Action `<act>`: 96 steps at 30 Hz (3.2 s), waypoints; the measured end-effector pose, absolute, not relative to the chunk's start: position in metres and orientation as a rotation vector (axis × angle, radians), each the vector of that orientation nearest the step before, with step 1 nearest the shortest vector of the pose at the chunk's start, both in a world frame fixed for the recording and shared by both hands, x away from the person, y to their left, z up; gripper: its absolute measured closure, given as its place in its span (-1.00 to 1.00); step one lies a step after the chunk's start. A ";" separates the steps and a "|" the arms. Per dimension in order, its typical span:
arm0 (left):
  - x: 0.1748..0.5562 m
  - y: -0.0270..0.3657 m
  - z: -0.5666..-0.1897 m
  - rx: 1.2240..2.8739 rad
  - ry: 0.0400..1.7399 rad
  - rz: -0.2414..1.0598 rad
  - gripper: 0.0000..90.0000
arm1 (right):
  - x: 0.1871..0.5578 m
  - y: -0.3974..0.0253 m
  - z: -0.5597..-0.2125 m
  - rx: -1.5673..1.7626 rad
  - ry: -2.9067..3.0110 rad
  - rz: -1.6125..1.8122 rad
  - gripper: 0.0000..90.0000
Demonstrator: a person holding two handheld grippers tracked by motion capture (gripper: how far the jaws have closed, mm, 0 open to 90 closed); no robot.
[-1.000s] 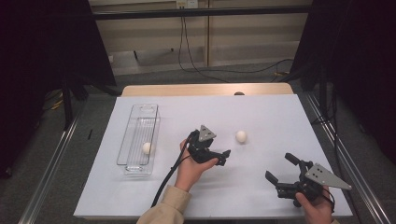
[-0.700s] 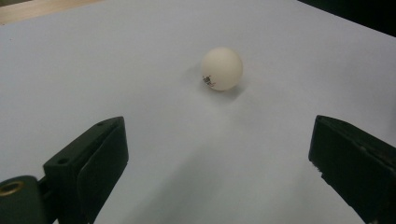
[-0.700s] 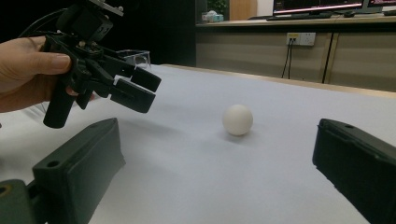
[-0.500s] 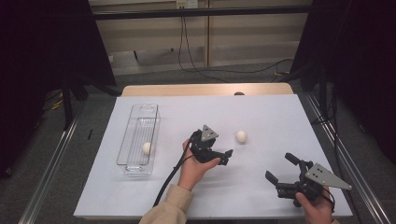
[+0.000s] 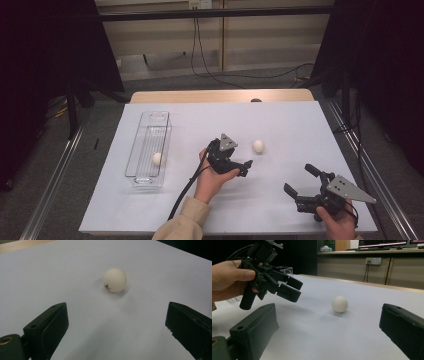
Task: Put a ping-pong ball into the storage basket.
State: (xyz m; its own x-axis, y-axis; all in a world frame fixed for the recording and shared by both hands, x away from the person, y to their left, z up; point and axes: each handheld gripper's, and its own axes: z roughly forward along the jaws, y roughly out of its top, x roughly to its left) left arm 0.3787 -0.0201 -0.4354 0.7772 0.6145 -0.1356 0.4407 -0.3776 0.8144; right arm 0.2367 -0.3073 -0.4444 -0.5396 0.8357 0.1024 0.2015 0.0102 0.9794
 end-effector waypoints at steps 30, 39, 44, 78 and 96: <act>0.382 -0.034 -0.439 2.039 0.789 0.229 -0.89 | 0.237 -0.307 -0.444 1.061 1.764 1.568 -0.97; 0.383 -0.038 -0.440 2.036 0.786 0.218 -0.89 | 0.237 -0.308 -0.444 1.060 1.763 1.568 -0.97; 0.384 -0.040 -0.442 2.040 0.791 0.213 -0.89 | 0.237 -0.307 -0.444 1.060 1.765 1.568 -0.97; 0.392 -0.052 -0.450 2.045 0.810 0.235 -0.91 | 0.236 -0.307 -0.443 1.057 1.763 1.572 -0.97; 0.397 -0.057 -0.452 2.037 0.825 0.225 -0.91 | 0.236 -0.307 -0.443 1.055 1.763 1.574 -0.97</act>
